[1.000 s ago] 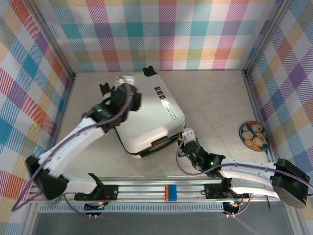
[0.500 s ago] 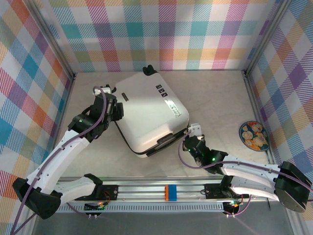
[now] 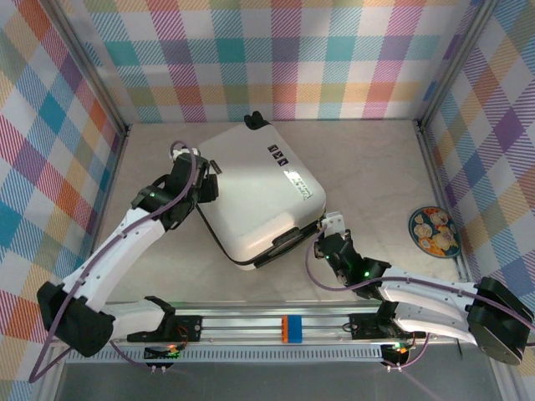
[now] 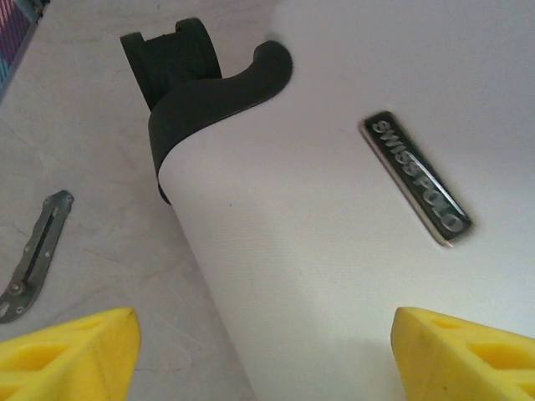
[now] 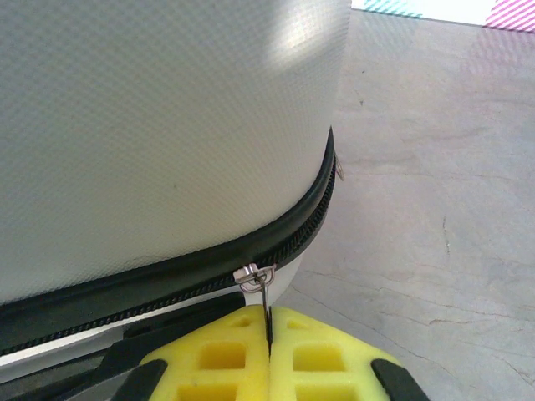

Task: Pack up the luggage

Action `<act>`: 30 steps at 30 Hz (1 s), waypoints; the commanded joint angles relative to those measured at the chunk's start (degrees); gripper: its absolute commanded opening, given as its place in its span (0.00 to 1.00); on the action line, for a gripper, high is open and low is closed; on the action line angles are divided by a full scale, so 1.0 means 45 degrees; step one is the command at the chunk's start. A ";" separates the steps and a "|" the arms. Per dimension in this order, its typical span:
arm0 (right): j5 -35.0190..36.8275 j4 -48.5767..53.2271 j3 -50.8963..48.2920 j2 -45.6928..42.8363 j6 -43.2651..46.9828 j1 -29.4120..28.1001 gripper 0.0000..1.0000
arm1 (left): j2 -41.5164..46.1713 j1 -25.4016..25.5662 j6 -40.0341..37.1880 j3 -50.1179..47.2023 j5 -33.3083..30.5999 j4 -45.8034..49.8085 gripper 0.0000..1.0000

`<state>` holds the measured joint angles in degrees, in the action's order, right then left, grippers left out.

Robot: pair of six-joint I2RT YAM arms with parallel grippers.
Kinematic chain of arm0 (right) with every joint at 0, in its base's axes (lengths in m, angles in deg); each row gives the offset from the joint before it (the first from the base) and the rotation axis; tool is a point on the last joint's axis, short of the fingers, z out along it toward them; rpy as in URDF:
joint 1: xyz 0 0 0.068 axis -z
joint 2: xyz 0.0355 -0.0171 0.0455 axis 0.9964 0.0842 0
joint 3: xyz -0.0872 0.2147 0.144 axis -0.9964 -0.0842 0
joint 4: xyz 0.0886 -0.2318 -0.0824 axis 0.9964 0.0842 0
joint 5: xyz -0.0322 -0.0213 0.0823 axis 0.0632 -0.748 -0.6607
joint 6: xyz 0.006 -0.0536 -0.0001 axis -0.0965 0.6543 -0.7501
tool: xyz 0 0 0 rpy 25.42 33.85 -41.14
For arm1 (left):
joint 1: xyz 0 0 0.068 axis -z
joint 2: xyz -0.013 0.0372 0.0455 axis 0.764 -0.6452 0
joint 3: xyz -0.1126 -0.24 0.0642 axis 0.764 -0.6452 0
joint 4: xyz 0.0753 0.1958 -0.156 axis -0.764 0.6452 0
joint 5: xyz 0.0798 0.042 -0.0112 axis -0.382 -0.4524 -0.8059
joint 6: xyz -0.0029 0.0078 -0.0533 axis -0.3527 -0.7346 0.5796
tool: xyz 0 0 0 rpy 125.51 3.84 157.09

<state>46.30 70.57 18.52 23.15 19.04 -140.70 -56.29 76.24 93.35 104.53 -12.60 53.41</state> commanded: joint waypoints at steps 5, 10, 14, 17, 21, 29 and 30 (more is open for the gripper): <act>-0.0238 -0.0371 -0.0089 -0.0604 0.0527 -0.0376 0.00 | -0.1338 -0.1167 0.0223 0.0237 0.1620 -0.1308 0.77; -0.0288 -0.0557 -0.0064 -0.0550 0.0701 -0.0839 0.00 | -0.2904 -0.1710 -0.0043 0.1112 0.2553 -0.2127 0.76; -0.0214 -0.0583 0.0160 -0.0123 0.0821 -0.1148 0.00 | -0.4657 -0.2091 -0.0323 0.2293 0.3384 -0.3010 0.74; -0.0210 -0.0684 0.0317 0.0160 0.0891 -0.1275 0.00 | -0.6116 -0.2278 -0.0562 0.3526 0.3999 -0.3382 0.72; -0.0292 -0.0977 0.0510 0.0453 0.1054 -0.1504 0.00 | -0.8160 -0.2410 -0.1443 0.6046 0.4494 -0.3569 0.71; -0.0662 -0.2055 0.1284 0.2080 0.1702 -0.2095 0.00 | -0.9819 -0.2183 -0.2550 1.1202 0.3793 -0.1470 0.68; -0.0664 -0.2161 0.1402 0.2336 0.1764 -0.2169 0.00 | -0.9471 -0.1944 -0.2655 1.1213 0.3439 -0.1383 0.68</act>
<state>44.35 64.95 22.12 31.56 24.92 -149.35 -103.13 66.31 84.19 151.37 5.08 42.55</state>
